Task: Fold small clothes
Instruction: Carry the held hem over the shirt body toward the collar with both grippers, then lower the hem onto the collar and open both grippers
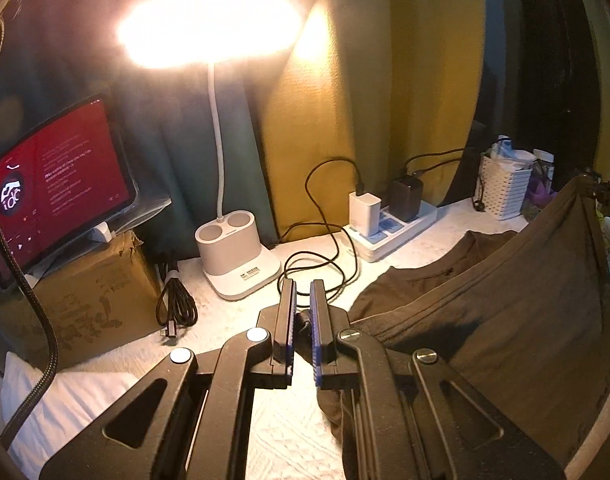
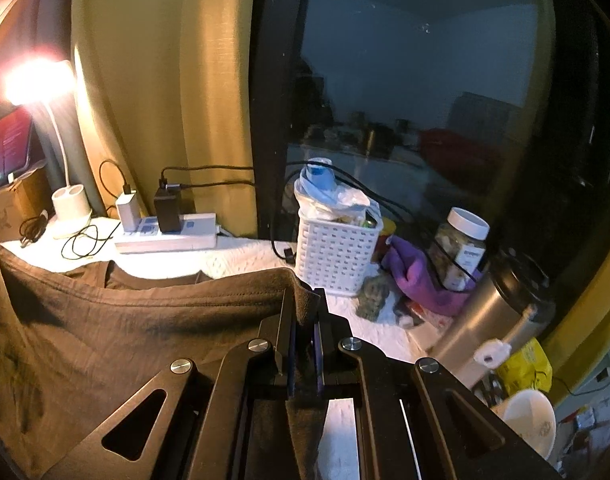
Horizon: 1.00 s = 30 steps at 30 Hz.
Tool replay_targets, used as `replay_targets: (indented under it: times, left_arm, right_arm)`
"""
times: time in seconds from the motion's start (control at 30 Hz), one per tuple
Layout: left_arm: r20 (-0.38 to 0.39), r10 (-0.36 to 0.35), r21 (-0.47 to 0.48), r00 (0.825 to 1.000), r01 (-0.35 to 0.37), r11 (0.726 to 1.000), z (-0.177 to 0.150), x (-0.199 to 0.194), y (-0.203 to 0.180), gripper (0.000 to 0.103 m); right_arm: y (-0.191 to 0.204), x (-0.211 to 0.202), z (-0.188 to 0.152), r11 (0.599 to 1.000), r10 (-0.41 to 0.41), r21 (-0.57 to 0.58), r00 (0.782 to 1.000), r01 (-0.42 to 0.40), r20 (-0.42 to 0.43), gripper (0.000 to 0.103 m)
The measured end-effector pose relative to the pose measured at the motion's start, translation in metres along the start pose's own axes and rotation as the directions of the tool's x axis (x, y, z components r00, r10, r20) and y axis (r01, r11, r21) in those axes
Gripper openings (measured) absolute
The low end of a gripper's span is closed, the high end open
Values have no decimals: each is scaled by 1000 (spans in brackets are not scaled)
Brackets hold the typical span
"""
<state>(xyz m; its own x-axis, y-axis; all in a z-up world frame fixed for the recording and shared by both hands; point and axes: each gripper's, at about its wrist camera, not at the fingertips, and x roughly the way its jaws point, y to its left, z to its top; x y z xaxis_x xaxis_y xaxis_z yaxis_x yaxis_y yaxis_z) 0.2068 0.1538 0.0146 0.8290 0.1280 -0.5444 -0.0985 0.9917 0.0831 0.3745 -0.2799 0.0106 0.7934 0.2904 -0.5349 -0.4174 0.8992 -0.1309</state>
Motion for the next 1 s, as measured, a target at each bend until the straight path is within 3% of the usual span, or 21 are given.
replay_targets:
  times: [0.3,0.43,0.8,1.0]
  left_arm:
    - [-17,33,2,999,-33,999,10,36,10,5]
    - [-60,42,-28,997,-44,999,6,60,17,5]
    - [-170,55,-66,984,-67,996,-22,114,32,6]
    - [-232,129,-121,964,-160,980,-36,123,56,7]
  right_arm:
    - [-6,47,16,1000,-13,-3,1000,13,-14,6]
    - [-8,74,16,1000,-8,10,999,8,-42,6]
    - [3,149,-9,1000,-22,9,988,24,-152,6]
    - [8,174,-28,997,-74,-12,974,73,-213,6]
